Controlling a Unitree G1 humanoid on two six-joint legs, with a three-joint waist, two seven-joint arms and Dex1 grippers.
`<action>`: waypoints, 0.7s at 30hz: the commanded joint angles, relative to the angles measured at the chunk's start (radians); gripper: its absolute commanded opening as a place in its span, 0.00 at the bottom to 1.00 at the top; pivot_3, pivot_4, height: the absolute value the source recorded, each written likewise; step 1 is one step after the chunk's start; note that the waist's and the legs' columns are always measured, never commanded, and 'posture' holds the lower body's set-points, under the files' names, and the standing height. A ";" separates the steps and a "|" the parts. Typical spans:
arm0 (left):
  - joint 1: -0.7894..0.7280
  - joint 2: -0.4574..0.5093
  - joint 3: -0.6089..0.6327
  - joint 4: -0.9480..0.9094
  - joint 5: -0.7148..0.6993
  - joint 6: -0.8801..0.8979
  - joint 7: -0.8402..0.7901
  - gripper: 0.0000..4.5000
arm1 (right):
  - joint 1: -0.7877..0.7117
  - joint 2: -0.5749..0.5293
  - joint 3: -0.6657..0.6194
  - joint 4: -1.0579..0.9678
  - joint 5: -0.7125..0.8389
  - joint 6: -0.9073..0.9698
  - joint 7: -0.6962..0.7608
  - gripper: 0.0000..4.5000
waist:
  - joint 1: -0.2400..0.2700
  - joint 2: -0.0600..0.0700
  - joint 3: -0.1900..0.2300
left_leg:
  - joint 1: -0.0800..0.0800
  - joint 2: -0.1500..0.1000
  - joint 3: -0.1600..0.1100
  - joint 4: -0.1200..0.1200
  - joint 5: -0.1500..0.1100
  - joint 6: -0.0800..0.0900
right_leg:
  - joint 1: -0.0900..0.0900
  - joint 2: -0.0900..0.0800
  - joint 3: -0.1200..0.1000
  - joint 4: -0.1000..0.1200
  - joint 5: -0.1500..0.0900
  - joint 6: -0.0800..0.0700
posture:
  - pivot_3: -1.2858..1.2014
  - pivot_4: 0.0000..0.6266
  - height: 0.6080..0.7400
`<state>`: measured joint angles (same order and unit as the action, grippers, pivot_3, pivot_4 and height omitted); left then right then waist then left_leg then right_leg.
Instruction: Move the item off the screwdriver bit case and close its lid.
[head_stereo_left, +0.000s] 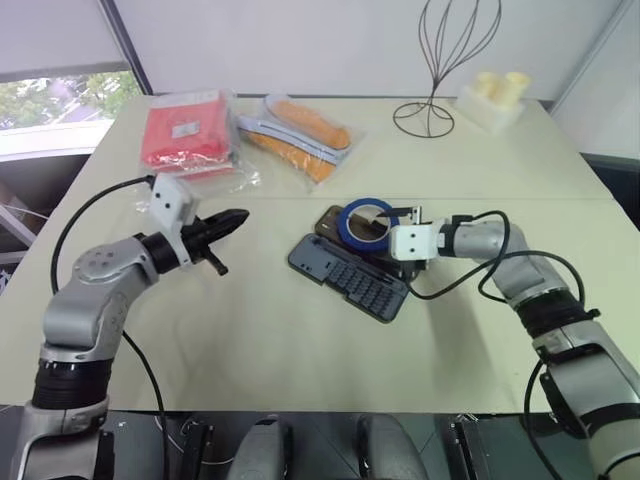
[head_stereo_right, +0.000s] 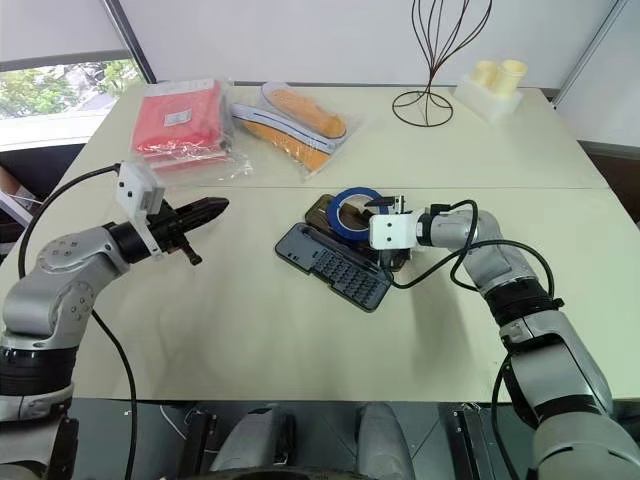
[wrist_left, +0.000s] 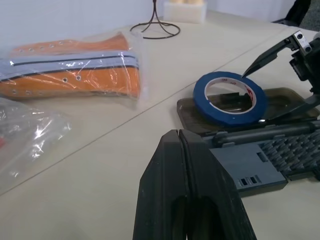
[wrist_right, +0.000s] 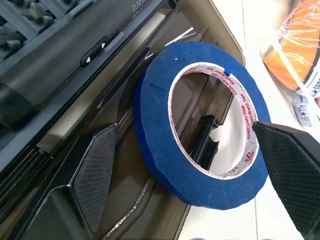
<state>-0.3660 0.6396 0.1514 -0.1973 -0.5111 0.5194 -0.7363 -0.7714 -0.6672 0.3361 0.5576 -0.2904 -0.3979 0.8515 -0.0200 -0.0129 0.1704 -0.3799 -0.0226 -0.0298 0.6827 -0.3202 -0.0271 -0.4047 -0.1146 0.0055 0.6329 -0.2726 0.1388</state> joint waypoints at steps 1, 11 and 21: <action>-0.006 0.001 0.026 -0.035 -0.011 -0.008 0.006 0.00 | -0.026 0.008 -0.002 0.046 -0.003 0.005 0.018 1.00 | 0.000 0.000 0.000 | 0.000 0.000 0.000 0.000 0.000 0.000 | 0.000 0.000 0.000 0.000 0.000 0.000 | 0.52 0.24 1.00; -0.007 -0.008 0.019 -0.035 -0.003 -0.017 0.015 0.00 | -0.084 0.025 0.019 0.170 0.006 0.005 0.119 0.73 | 0.000 0.000 0.000 | 0.002 0.000 0.000 0.000 0.000 0.000 | 0.002 0.000 0.000 0.000 0.000 0.000 | 0.52 0.24 1.00; -0.003 -0.009 0.032 -0.035 0.000 -0.029 0.028 0.00 | -0.133 0.030 0.061 0.247 -0.018 -0.047 0.176 0.07 | 0.001 0.000 0.000 | 0.005 0.000 0.000 0.000 0.000 0.000 | 0.005 0.000 0.000 0.000 0.000 0.000 | 0.52 0.24 1.00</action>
<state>-0.3657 0.6269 0.1516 -0.1989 -0.5096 0.5135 -0.7136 -0.8975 -0.6277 0.3873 0.7736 -0.2736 -0.4511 1.0204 -0.0194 -0.0129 0.1704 -0.3752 -0.0225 -0.0303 0.6829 -0.3201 -0.0274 -0.3997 -0.1150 0.0055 0.6329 -0.2726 0.1387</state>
